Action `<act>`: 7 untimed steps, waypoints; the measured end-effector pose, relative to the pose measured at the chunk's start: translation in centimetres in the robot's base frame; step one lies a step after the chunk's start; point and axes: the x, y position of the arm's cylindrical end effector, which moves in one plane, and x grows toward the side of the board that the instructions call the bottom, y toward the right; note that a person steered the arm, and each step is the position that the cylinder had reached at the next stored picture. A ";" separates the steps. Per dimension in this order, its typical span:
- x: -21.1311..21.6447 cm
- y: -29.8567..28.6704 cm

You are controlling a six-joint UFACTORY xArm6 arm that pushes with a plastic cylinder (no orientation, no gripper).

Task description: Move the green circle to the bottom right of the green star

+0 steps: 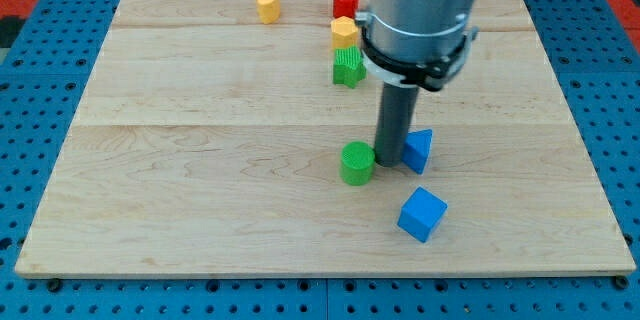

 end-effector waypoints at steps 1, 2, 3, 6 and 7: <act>-0.8 -1.1; 1.2 -0.3; 4.6 -0.3; 0.3 -3.5; -1.1 -3.5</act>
